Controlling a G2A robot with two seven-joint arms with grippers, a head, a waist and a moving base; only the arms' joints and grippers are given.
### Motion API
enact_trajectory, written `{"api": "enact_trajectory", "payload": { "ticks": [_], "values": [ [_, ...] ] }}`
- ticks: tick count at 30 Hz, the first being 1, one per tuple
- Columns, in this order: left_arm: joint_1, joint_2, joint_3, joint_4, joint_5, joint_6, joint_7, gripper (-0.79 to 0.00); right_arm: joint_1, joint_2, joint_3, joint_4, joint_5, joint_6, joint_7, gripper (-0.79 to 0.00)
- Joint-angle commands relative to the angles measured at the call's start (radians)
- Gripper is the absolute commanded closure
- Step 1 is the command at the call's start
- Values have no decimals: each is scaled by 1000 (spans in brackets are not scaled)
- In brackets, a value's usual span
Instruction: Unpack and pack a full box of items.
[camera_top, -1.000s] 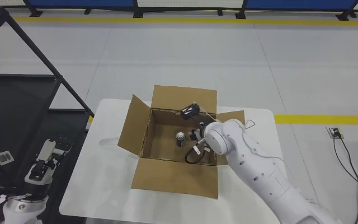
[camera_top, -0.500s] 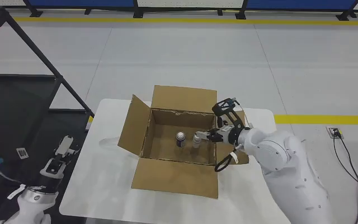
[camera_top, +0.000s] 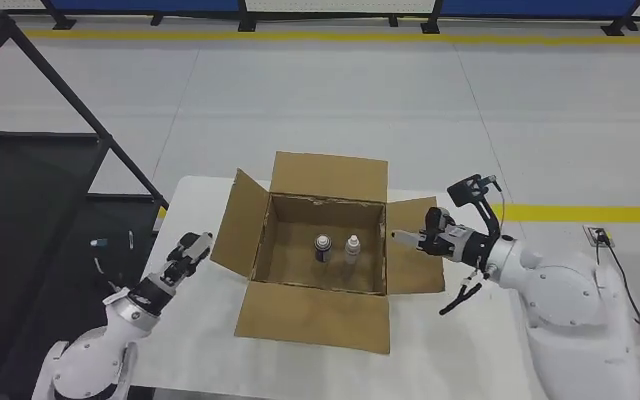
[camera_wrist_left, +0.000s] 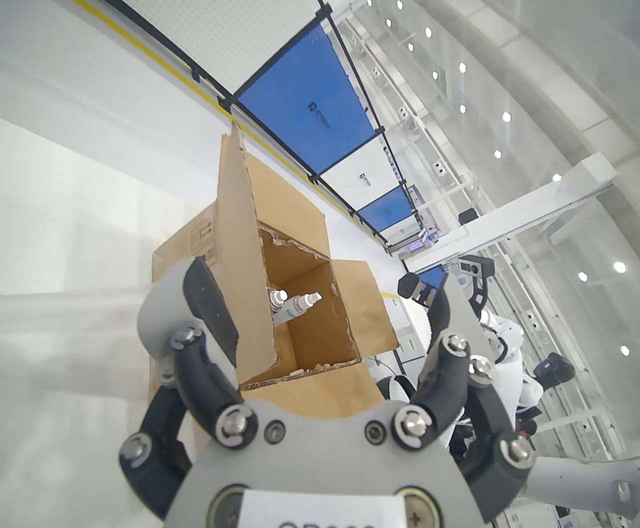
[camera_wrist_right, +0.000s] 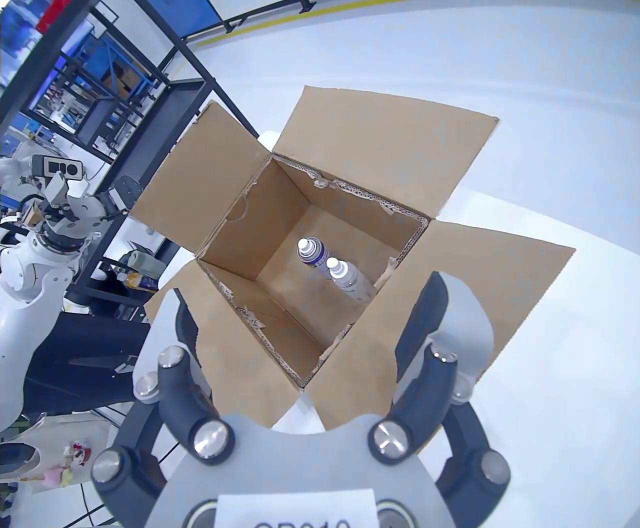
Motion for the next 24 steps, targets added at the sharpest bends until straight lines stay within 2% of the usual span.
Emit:
{"api": "enact_trajectory", "payload": {
  "ticks": [1, 3, 11, 15, 18, 24],
  "values": [
    [-7, 0, 22, -7, 16, -3, -5, -785, -6, 0, 4, 5, 7, 6, -16, -785],
    [-13, 0, 39, -12, 23, -2, -9, -785, -14, 3, 34, 33, 50, 41, -38, -785],
    [-29, 0, 98, -40, 51, 6, -15, -785, 41, 26, 100, 184, 118, 119, 80, -785],
    [-39, 0, 121, -40, 70, 14, -19, -785, 82, 35, 89, 277, 133, 139, 131, -785],
    [-54, 1, 143, -34, 91, 22, -26, -785, 116, 39, 60, 335, 95, 158, 114, -785],
    [-96, -1, 196, -6, 115, 43, -36, -785, 156, 41, 14, 396, 164, 106, 136, -785]
  ]
}}
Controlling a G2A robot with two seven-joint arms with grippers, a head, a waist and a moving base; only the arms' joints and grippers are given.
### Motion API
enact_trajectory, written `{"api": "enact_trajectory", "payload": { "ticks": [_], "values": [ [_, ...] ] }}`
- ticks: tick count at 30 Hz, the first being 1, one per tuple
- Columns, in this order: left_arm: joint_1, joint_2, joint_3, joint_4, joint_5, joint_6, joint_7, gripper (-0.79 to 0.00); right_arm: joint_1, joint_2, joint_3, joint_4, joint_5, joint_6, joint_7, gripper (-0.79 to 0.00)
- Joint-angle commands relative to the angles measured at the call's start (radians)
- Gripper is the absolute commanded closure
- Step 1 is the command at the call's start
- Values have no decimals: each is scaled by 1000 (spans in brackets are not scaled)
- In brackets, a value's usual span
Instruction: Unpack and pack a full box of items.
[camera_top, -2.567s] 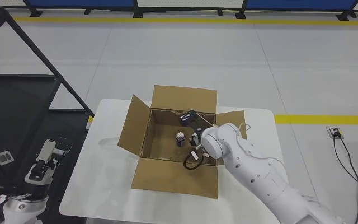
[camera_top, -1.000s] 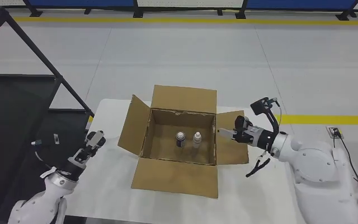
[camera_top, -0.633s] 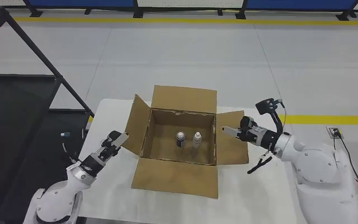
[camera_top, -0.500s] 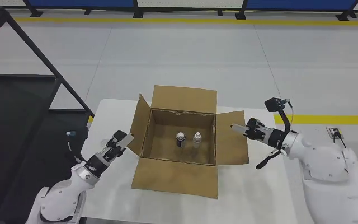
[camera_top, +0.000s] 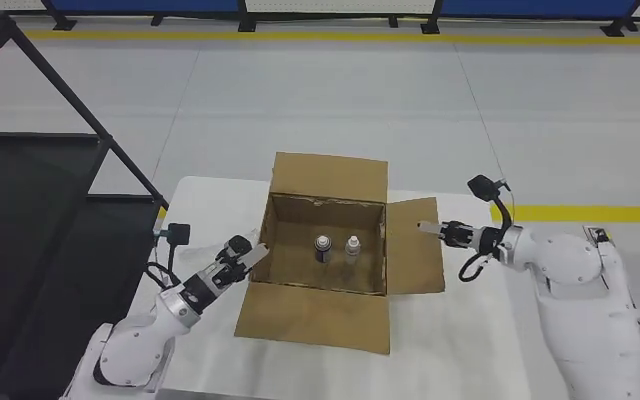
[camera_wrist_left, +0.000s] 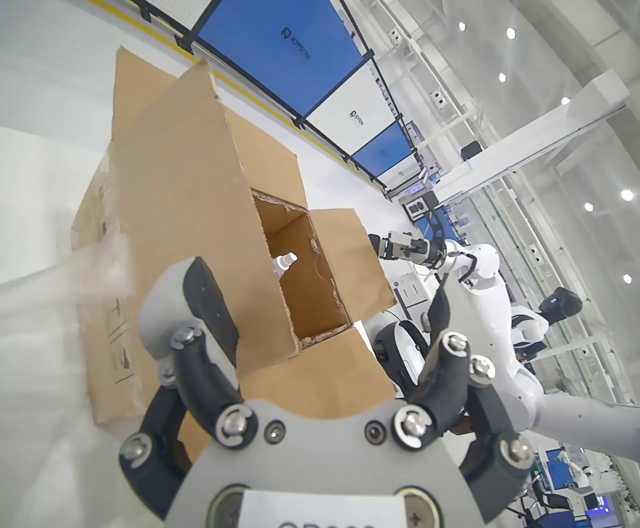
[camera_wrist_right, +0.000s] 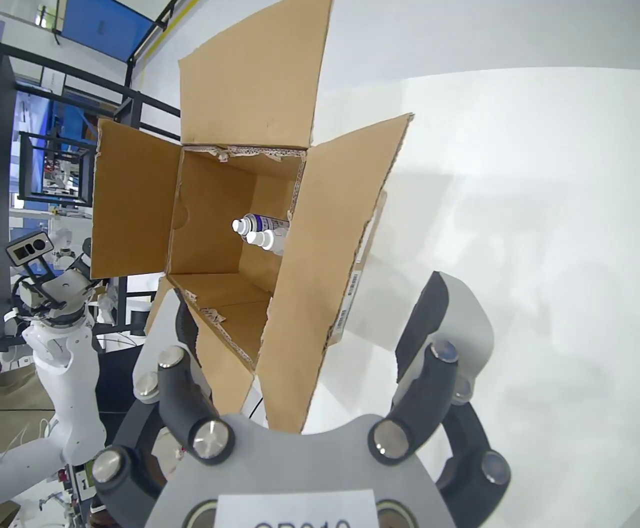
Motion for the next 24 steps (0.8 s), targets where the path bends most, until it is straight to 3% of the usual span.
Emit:
{"api": "enact_trajectory", "payload": {
  "ticks": [1, 11, 24],
  "values": [
    [-15, -1, 20, 11, 6, 6, -5, -785, 10, 2, -5, 9, 40, -25, 12, -785],
    [-49, -5, 98, 36, 21, 13, -16, -785, 42, 13, -18, 32, 320, -129, 135, -785],
    [-50, -13, 180, 70, 28, 43, 1, -785, 159, -18, -260, 144, 446, -174, 99, -785]
  ]
}}
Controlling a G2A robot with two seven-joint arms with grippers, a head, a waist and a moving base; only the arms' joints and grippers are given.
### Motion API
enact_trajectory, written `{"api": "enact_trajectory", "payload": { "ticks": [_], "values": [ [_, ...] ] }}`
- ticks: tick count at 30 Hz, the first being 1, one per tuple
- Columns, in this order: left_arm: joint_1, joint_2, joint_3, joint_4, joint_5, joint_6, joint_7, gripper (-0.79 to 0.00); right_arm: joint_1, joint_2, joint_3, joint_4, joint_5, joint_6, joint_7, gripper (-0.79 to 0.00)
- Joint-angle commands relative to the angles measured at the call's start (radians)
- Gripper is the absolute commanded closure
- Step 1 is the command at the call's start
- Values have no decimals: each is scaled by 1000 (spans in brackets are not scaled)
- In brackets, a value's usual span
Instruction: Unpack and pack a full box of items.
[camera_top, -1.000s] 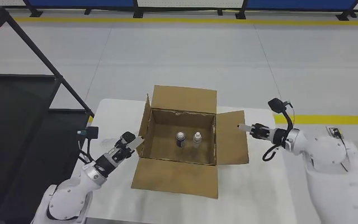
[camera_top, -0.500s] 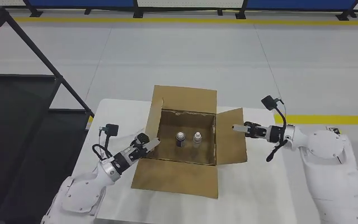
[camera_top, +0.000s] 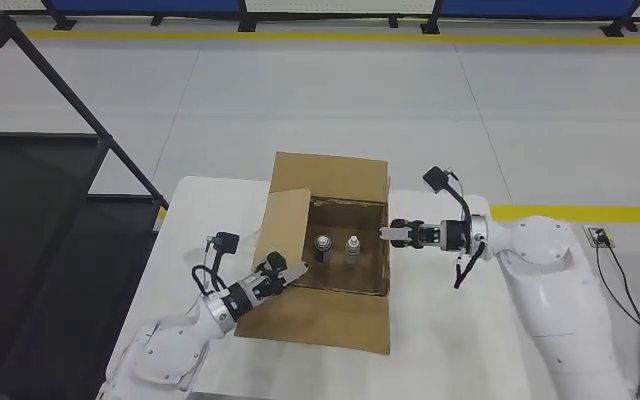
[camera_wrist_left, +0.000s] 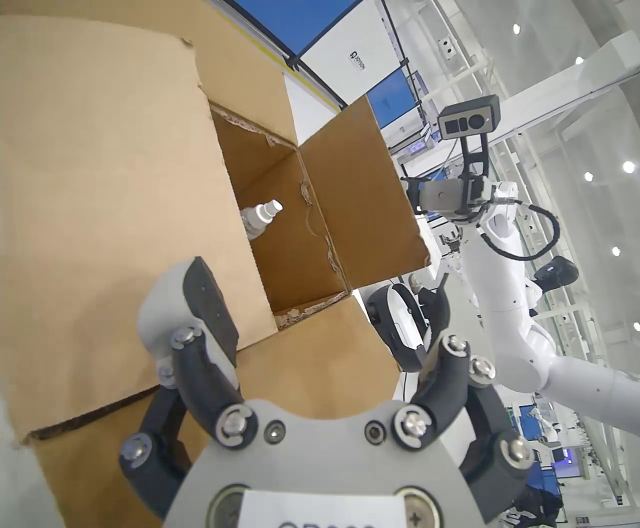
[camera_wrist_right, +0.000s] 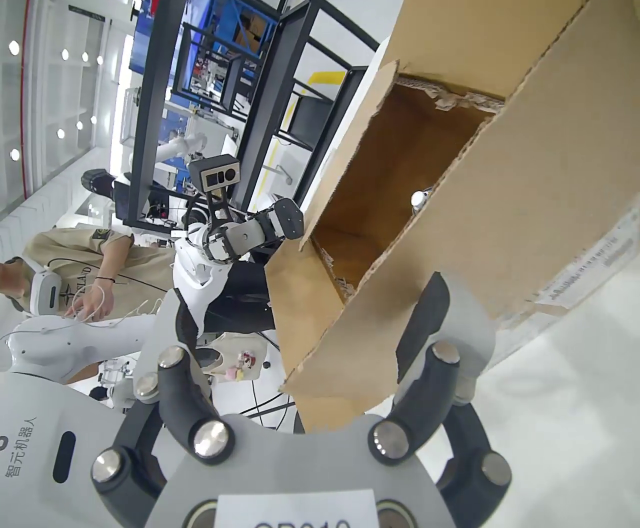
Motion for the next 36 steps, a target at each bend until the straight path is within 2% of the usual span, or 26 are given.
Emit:
{"api": "enact_trajectory", "payload": {
  "ticks": [1, 9, 16, 26, 36],
  "values": [
    [-1, -1, 9, 8, -5, 11, 5, -785, 10, -6, -38, 19, 2, -20, -21, -785],
    [-13, -7, 32, 39, -13, 63, 43, -785, 31, -21, -125, 84, 16, -90, -91, -785],
    [-27, -10, 34, 59, -61, 94, 34, -785, 56, -37, -202, 136, -86, -33, -244, -785],
    [-38, -11, 30, 79, -95, 112, 16, -785, 106, -58, -284, 211, -129, -11, -293, -785],
    [-46, -12, 41, 91, -81, 116, 18, -785, 116, -64, -312, 222, -163, -11, -319, -785]
  ]
}}
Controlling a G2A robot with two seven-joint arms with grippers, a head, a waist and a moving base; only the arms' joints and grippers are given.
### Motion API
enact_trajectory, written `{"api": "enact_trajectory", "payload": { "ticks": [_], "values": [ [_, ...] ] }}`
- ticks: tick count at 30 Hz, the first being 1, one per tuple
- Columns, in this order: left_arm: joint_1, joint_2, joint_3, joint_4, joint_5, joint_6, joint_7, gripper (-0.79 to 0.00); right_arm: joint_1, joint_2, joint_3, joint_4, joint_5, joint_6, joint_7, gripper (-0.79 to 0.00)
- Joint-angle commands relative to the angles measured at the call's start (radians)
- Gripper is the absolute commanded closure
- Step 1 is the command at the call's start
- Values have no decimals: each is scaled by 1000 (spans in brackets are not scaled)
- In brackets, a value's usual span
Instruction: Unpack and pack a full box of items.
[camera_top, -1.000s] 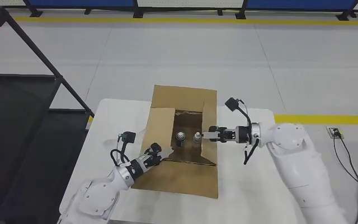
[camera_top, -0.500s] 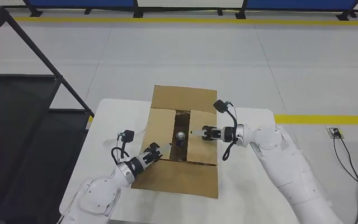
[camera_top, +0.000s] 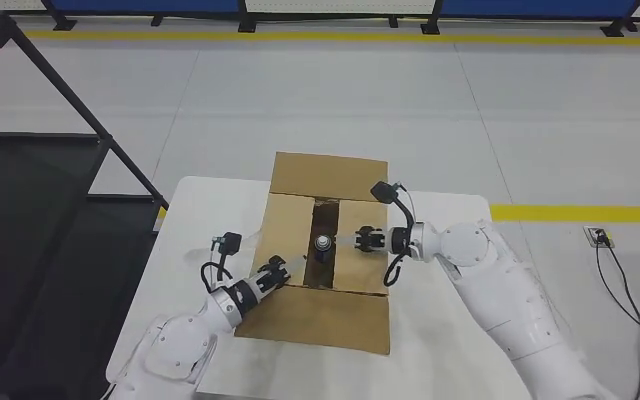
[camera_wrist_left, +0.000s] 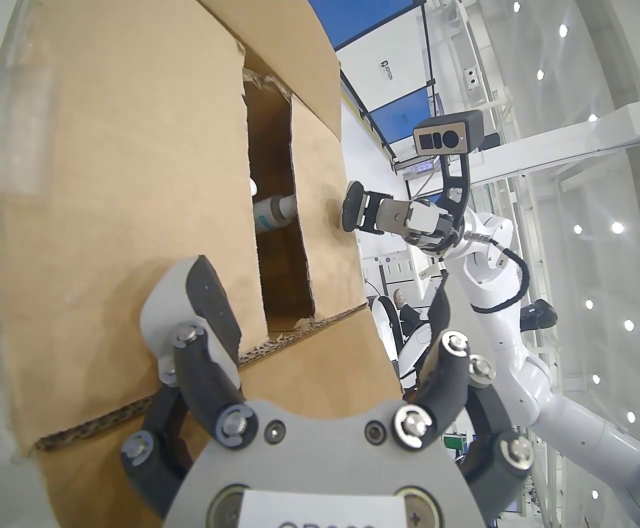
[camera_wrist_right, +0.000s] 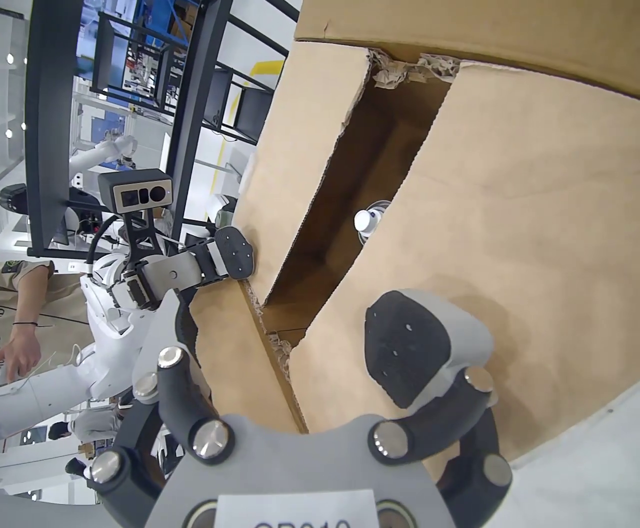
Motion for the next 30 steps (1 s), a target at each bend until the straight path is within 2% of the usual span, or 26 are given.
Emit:
{"api": "enact_trajectory", "payload": {
  "ticks": [1, 8, 14, 18, 22, 27, 30],
  "values": [
    [1, 0, 1, -1, 1, 0, 1, -785, 1, 0, 1, -1, 1, -3, 0, -785],
    [25, 5, -39, -56, -23, -14, 1, -785, -19, 15, 45, -56, 11, -26, -6, -785],
    [74, 17, -122, -149, -66, -40, -18, -785, -59, 37, 103, -159, -4, -10, -1, -785],
    [126, 28, -220, -218, -128, -59, -44, -785, -70, 48, 131, -204, -12, 9, 15, -785],
    [194, 41, -352, -241, -211, -90, -92, -785, -81, 64, 167, -244, -70, 58, 30, -785],
    [281, 58, -521, -211, -305, -121, -202, -785, -81, 64, 167, -244, -70, 58, 30, -785],
    [303, 63, -559, -166, -337, -116, -236, -785, -81, 64, 167, -244, -70, 58, 30, -785]
  ]
}}
